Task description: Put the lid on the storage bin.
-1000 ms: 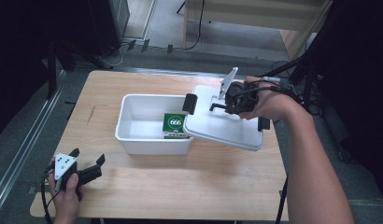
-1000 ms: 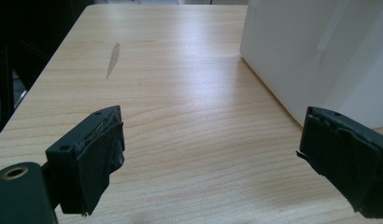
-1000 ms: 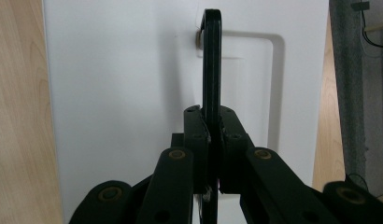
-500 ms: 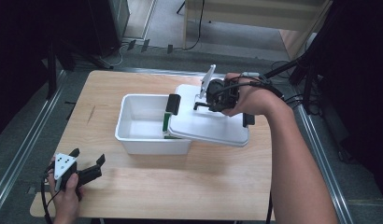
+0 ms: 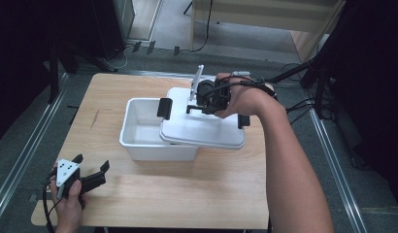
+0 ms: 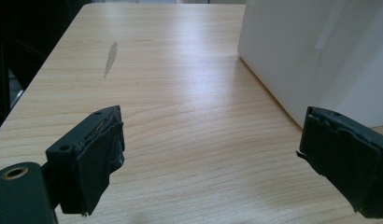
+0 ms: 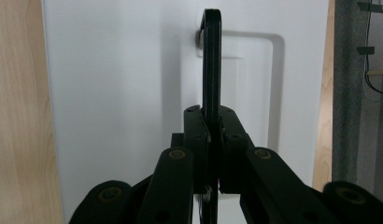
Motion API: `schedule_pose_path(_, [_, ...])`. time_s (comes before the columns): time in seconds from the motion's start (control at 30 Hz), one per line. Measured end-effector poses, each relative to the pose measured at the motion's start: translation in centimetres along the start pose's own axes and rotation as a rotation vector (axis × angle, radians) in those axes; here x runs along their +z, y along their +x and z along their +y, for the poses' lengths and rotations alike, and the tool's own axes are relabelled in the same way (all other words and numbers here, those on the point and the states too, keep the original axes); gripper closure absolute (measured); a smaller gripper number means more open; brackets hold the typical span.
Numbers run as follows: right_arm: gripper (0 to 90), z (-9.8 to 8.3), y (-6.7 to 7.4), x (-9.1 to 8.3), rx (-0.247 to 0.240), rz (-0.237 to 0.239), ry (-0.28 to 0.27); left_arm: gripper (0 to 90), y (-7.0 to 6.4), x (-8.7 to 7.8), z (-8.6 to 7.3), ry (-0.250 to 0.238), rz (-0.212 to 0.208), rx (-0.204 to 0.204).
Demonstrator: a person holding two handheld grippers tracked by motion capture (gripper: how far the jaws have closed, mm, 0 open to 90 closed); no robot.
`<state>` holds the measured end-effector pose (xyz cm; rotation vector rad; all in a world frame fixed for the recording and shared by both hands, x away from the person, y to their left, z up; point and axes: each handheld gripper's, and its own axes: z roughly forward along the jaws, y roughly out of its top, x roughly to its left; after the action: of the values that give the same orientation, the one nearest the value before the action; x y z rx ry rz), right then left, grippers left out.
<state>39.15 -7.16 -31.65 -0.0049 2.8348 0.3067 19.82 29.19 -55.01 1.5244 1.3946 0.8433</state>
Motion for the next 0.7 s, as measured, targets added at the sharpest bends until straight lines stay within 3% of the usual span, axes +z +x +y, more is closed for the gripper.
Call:
schedule_pose_path(0.27, [85.2,1.8,0.0,0.2,-0.020,0.002,-0.008,7.1,0.0,0.0,0.0,0.001,0.000,0.003])
schedule_pose_path(0.33, [85.2,2.3,0.2,0.2,-0.007,0.004,-0.001,7.1,0.0,0.0,0.0,0.002,0.000,0.002])
schedule_pose_path(0.43, [85.2,3.0,0.1,0.4,-0.037,0.003,-0.019,7.1,0.0,0.0,0.0,0.001,-0.001,0.002])
schedule_pose_path(0.7, [85.2,5.0,0.3,0.9,-0.052,0.016,-0.013,7.1,0.0,0.0,0.0,0.002,-0.005,0.000])
